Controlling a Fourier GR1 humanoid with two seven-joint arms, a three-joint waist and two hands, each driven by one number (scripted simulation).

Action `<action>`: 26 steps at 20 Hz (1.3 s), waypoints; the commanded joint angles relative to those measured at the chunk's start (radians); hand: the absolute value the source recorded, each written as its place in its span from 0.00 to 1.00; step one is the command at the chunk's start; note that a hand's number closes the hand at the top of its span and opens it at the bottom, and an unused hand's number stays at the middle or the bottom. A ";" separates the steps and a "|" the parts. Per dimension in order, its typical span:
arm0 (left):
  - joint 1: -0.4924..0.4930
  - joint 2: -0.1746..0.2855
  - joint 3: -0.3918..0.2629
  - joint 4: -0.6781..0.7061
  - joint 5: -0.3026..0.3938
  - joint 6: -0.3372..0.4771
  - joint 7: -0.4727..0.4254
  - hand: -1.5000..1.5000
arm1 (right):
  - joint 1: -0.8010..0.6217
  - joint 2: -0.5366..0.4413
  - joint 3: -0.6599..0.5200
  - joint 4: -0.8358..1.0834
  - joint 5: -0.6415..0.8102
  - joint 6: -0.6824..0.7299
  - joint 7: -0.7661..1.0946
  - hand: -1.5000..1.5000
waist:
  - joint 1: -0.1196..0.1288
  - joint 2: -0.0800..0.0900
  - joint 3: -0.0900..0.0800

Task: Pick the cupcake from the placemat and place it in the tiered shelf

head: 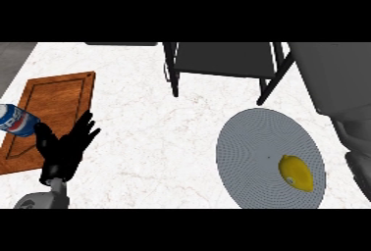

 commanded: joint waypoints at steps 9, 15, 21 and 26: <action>-0.026 0.033 0.017 0.017 0.004 -0.023 0.083 0.50 | -0.031 -0.042 -0.061 0.282 0.048 -0.139 -0.247 1.00 | 0.011 0.010 -0.006; -0.022 -0.007 0.019 0.121 -0.007 -0.040 -0.033 0.50 | -0.051 -0.040 -0.087 0.359 0.044 -0.168 -0.348 1.00 | 0.008 0.012 -0.007; -0.038 0.012 0.028 0.059 0.010 -0.041 0.061 0.50 | -0.076 -0.043 -0.089 0.411 0.065 -0.174 -0.376 1.00 | 0.006 0.008 -0.007; -0.008 -0.022 0.003 0.060 -0.017 -0.028 0.012 0.50 | -0.087 -0.014 -0.164 0.396 0.023 -0.290 -0.289 1.00 | 0.007 0.009 -0.007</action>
